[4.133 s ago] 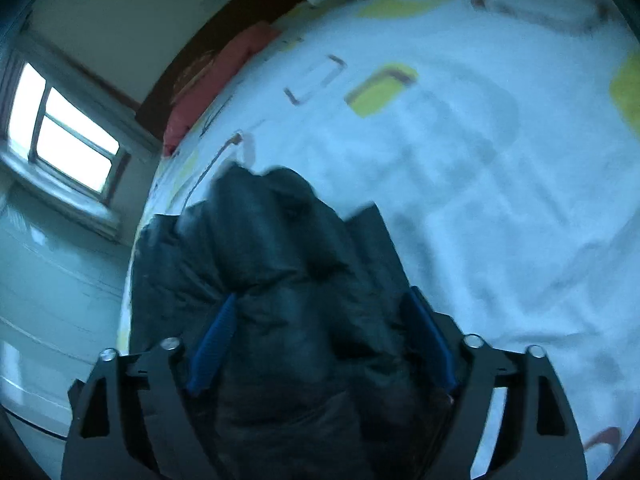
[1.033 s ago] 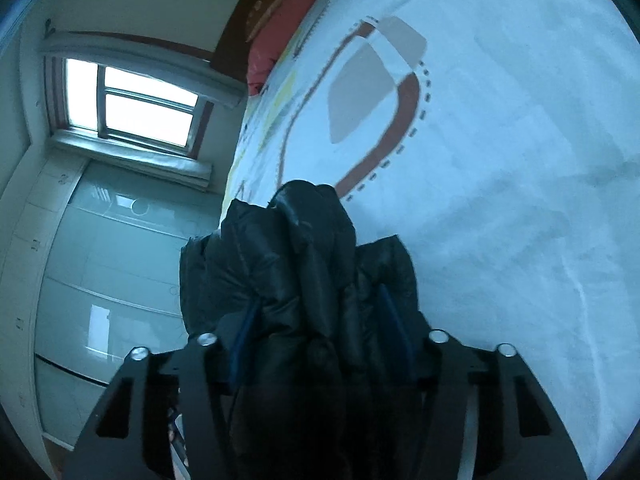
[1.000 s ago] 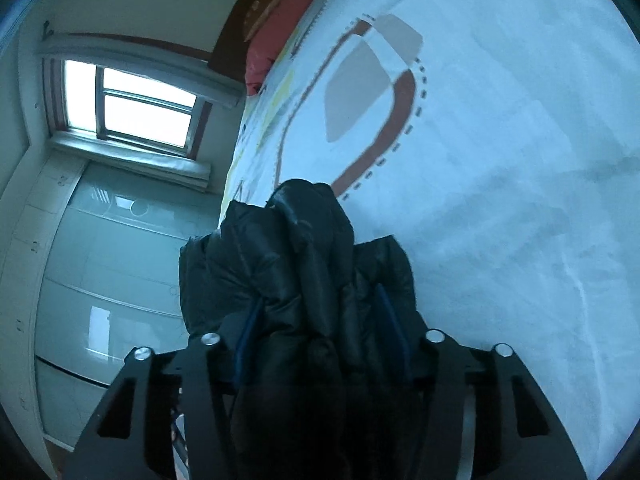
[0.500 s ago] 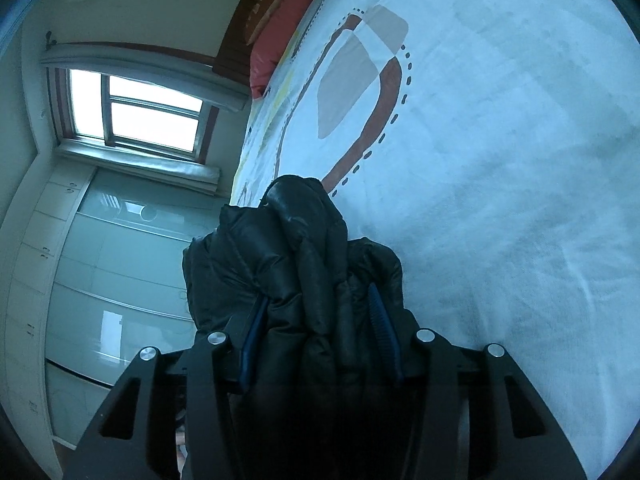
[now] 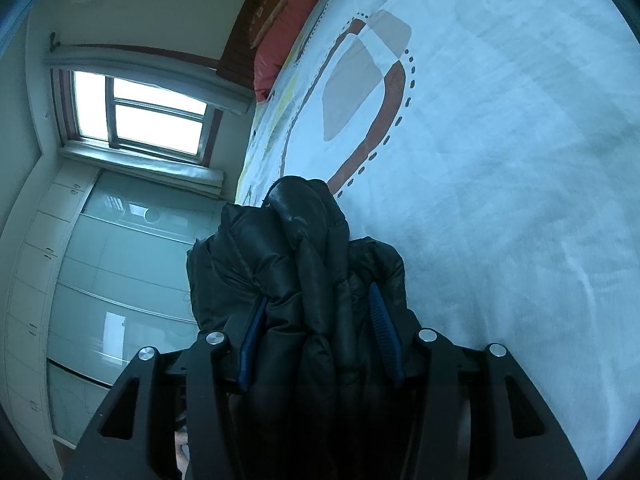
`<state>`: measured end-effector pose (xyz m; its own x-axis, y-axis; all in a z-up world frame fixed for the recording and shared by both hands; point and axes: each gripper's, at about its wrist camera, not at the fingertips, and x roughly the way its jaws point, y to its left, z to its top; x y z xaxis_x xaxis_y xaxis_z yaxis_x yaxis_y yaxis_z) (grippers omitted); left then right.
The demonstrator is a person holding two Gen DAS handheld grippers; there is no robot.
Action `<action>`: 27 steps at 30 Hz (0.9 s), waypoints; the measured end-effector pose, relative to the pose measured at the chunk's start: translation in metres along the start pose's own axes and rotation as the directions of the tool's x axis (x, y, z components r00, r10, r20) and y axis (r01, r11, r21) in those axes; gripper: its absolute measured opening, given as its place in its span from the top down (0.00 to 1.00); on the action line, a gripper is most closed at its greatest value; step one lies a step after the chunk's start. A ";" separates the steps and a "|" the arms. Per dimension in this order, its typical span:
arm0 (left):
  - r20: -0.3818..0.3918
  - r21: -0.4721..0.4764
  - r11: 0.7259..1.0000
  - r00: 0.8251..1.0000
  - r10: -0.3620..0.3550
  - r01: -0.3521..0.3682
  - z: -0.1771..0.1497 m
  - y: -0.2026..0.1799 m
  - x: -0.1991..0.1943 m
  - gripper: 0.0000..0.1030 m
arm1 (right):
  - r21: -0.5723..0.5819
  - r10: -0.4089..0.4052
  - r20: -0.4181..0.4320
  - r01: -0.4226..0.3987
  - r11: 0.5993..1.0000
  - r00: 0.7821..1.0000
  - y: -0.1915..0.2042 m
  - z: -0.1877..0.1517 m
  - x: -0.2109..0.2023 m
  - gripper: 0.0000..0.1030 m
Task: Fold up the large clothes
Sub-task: 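Lower the folded jacket onto the sheet and open both tools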
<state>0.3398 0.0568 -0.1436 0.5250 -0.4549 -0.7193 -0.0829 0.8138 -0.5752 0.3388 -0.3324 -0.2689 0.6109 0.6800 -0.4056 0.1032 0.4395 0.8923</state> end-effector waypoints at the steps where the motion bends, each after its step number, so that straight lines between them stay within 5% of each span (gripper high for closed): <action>1: -0.003 -0.001 1.000 1.000 -0.002 0.002 0.001 0.001 0.000 0.24 | 0.001 0.006 0.002 -0.006 1.000 1.000 0.000 0.000 -0.001 0.49; 12: 0.012 -0.018 1.000 1.000 -0.004 0.004 -0.005 0.003 -0.030 0.14 | -0.018 -0.032 0.028 0.032 0.999 0.999 0.007 -0.008 -0.024 0.30; 27: 0.079 0.079 0.994 0.994 0.072 -0.078 -0.083 -0.005 -0.099 0.12 | -0.069 -0.111 0.065 0.115 0.991 0.992 0.023 -0.073 -0.079 0.29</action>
<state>0.2181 0.0678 -0.1019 0.5828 -0.3655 -0.7258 -0.0565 0.8728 -0.4848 0.2352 -0.3336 -0.2309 0.6453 0.5874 -0.4884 0.1185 0.5545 0.8237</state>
